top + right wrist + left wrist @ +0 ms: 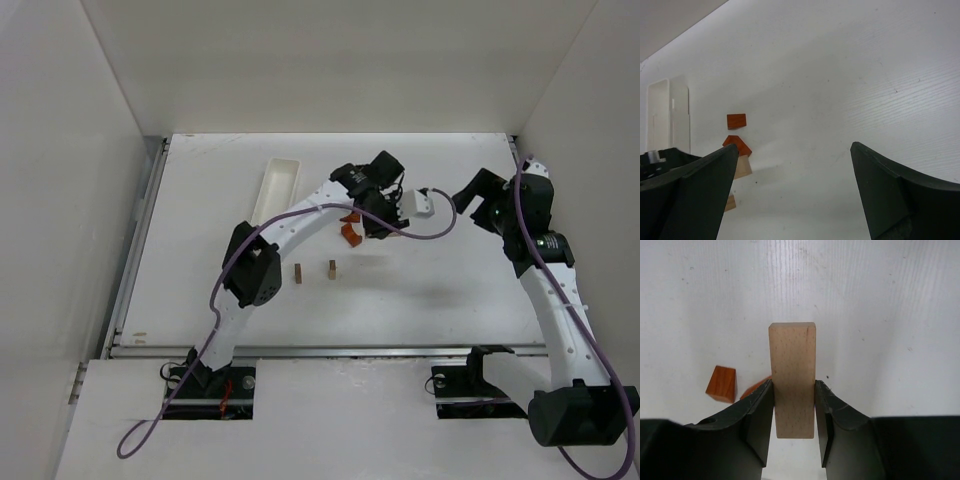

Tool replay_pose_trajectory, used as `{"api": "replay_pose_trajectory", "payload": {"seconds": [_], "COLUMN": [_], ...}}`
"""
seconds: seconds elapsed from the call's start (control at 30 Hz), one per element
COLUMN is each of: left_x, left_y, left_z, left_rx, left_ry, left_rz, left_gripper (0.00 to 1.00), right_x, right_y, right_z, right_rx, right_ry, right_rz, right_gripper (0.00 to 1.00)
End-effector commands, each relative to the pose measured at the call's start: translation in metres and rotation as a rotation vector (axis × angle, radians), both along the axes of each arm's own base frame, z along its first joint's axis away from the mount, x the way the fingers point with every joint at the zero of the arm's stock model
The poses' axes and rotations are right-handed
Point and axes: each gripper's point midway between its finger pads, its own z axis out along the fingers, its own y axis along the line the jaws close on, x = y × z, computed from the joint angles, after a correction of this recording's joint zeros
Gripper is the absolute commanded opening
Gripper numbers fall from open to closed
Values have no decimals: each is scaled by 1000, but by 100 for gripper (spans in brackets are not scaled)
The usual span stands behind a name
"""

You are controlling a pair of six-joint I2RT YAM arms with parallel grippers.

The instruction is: Build the wood block tower

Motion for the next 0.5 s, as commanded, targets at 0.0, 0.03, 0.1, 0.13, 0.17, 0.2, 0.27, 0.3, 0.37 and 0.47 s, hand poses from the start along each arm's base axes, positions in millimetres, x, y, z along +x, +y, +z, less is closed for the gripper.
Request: {"api": "replay_pose_trajectory", "payload": {"seconds": [0.0, 0.03, 0.1, 0.13, 0.17, 0.2, 0.27, 0.3, 0.37, 0.47], "left_x": [-25, -29, -32, -38, -37, -37, -46, -47, -53, -58], "left_y": [27, 42, 56, 63, 72, 81, 96, 97, 108, 116], "left_z": [48, 53, 57, 60, 61, 61, 61, 62, 56, 45], "left_rx": [28, 54, 84, 95, 106, 110, 126, 119, 114, 109], "left_ry": [7, 24, 35, 46, 47, 52, 67, 61, 94, 111], "left_rz": [-22, -20, -12, -12, 13, 25, 34, 34, 62, 79], "left_gripper": [0, 0, 0, 0, 0, 0, 0, 0, 0, 0], "right_x": [5, 5, 6, 6, 6, 6, 8, 7, 9, 12], "right_y": [3, 3, 3, 5, 8, 8, 8, 11, 11, 10], "right_z": [23, 23, 20, 20, 18, 18, 20, 20, 17, 16], "right_rx": [6, 6, 6, 10, 10, 10, 19, 19, 27, 23], "right_ry": [-60, -60, -51, -51, -50, -50, -60, -60, -50, -50], "right_rz": [19, 19, 19, 27, 36, 36, 32, 41, 37, 29], "right_gripper": [100, 100, 100, 100, 100, 100, 100, 100, 100, 100]}}
